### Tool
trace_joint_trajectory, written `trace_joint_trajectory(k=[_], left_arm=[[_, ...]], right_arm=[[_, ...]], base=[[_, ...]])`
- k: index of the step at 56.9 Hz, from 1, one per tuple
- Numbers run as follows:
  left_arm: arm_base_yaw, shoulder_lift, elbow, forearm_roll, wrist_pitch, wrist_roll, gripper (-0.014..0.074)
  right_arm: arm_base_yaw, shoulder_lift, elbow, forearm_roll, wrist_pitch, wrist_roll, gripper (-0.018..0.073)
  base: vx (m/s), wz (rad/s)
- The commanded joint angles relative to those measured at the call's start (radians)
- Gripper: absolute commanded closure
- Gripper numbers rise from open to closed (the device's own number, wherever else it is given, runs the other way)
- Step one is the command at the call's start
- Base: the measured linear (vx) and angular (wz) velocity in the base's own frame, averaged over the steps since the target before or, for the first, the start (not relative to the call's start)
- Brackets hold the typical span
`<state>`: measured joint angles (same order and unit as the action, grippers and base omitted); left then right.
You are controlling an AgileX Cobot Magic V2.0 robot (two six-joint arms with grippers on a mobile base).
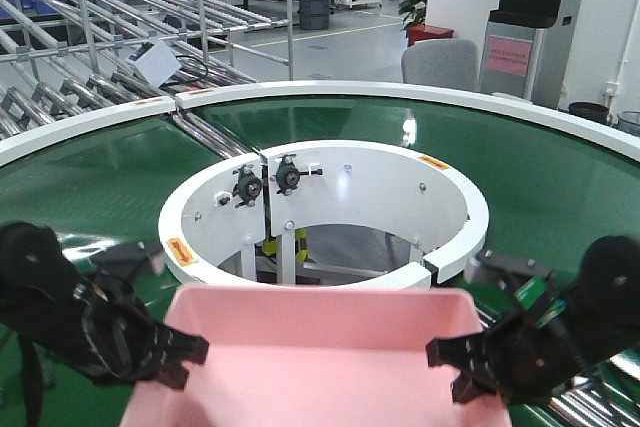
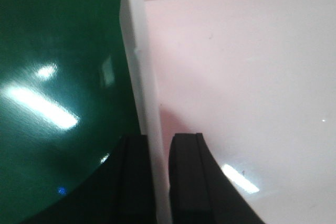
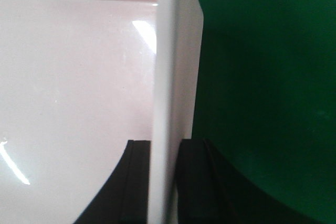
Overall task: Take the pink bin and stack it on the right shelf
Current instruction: 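Lower both grippers onto opposite rims of the pink bin, then close both grippers on the bin rims and lift it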
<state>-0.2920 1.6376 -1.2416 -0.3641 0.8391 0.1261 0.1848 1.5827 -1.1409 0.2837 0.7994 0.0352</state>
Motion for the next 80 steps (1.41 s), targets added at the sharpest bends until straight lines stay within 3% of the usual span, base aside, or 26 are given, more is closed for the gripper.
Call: trace_joint_trajectory(k=[1, 15, 28, 80], left_arm=[[0.001, -0.132, -0.030, -0.045, -0.005, 0.019, 0.0601], [0.001, -0.310, -0.030, -0.045, -0.001, -0.033, 0.0601], [0.001, -0.389, -0.030, -0.041, -0.003, -0.030, 0.0601], [0.001, -0.398, -0.030, -0.041, -0.003, -0.030, 0.0601]], right_arm=[[-0.006, -0.125, -0.034, 0.034, -0.048, -0.008, 0.0569], [-0.006, -0.305, -0.034, 0.032, -0.049, -0.002, 0.0568], [-0.006, -0.382, -0.034, 0.031, -0.044, -0.002, 0.0568], [-0.006, -0.391, -0.034, 0.032, -0.044, -0.002, 0.0568]], base=[[0.00, 0.00], [0.00, 0.00], [0.00, 0.00], [0.00, 0.00]])
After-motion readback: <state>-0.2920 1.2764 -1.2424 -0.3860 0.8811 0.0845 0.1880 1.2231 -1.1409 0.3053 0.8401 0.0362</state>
